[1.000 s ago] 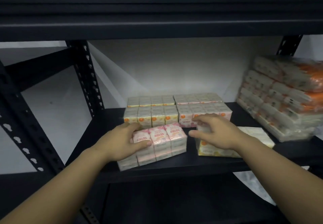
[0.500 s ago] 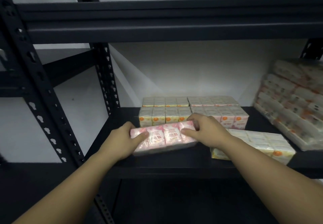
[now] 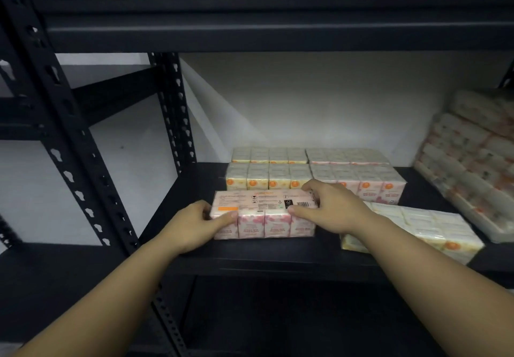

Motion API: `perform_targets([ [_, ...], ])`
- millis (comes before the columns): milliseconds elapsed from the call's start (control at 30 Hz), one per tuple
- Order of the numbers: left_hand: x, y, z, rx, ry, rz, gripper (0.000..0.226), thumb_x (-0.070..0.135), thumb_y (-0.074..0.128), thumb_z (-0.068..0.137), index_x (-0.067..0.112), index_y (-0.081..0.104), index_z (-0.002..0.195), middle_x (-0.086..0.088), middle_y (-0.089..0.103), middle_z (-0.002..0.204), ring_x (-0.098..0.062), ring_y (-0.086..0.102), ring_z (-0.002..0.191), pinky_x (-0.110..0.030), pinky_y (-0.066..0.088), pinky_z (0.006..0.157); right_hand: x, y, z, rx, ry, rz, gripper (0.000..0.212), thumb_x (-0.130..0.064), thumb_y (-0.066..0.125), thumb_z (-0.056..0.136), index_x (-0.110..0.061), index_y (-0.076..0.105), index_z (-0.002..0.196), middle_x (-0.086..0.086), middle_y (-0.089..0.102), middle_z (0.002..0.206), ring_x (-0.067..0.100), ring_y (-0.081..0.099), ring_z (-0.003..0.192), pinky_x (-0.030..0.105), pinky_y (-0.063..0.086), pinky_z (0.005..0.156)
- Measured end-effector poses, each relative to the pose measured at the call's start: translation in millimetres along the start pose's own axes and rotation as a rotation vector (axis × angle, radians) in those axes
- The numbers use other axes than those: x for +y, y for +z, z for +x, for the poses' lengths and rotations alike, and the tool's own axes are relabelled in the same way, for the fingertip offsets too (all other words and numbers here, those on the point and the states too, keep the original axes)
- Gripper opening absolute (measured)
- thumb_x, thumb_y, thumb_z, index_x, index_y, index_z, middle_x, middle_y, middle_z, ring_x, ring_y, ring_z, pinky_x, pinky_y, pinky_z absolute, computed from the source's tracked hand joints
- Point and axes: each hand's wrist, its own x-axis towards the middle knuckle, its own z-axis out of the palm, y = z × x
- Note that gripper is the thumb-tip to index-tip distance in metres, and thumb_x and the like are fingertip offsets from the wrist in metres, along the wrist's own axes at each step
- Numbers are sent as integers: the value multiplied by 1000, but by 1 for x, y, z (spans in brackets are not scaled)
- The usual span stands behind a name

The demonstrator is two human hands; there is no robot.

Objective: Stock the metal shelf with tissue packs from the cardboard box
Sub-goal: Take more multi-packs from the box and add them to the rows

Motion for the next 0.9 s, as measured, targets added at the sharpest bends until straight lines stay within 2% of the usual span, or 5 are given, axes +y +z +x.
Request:
perform_targets([
  [367,30,-26,6,186,303,-718,44,34,80,88,30,66,129,4,76,117,-14,74,108,-33,62,85,-18,7,-6,-58,-61,-23,68,-82,34,93,-41,59,140,-16,70,120,11,65,106,39,54,94],
  [500,69,-36,5,187,459,-546,80,26,94,74,33,49,140,7,68,120,-6,73,102,-24,61,83,-35,-7,-1,12,38,310,70,-78,33,96,-32,66,137,-7,66,140,17,60,128,35,45,101],
  [633,100,-14,4,93,467,-452,102,33,101,59,24,39,139,13,60,124,-2,65,109,-17,58,81,-53,-42,5,206,30,774,39,-67,49,98,-42,68,122,-6,71,127,13,68,111,36,57,93],
  [800,89,19,12,-139,487,-403,99,16,95,69,34,34,145,17,59,130,-2,64,118,-35,58,99,-48,-65,0,193,-56,687,45,-60,71,88,-39,69,128,-21,71,116,-5,66,102,23,55,84],
  [900,63,37,17,-262,455,-380,94,13,84,82,46,28,149,19,59,137,2,61,123,-40,54,107,-29,-68,-5,128,-11,763,50,-59,73,87,-41,67,133,-15,74,120,8,69,111,38,58,96],
])
